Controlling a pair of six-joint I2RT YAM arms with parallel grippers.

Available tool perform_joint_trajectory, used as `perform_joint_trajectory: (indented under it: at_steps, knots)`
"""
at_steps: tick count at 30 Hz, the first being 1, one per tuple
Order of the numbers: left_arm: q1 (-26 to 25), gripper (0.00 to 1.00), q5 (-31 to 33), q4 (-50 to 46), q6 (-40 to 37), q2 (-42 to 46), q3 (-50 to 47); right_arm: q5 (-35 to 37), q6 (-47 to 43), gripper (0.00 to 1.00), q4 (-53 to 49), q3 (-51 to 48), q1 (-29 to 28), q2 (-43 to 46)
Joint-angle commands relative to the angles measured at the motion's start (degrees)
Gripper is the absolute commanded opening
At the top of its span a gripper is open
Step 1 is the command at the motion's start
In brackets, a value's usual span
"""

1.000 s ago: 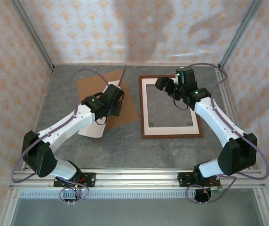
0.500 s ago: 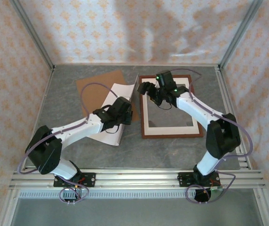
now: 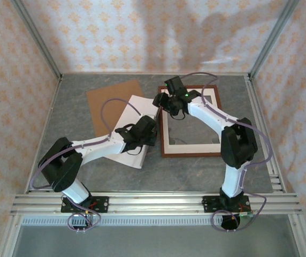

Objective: Put the photo into the frame

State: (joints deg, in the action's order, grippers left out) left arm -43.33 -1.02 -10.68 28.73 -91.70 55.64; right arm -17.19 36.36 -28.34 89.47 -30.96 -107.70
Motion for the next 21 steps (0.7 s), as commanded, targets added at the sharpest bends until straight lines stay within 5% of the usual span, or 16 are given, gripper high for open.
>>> perform_joint_trajectory:
  at_steps: [1,17,21]
  knots:
    - [-1.0,0.0,1.9,1.8,1.0,-1.5,-0.3,6.7,-2.3,0.56,-5.1,3.3,-1.0,-2.2]
    - [-3.2,0.0,2.3,3.0,1.6,-4.4,1.0,15.1,-5.0,0.12,-10.0,6.2,-2.3,-5.7]
    - [-3.3,0.17,2.4,2.2,1.6,-2.9,1.3,14.8,-5.8,0.01,-10.2,6.5,-2.3,-5.5]
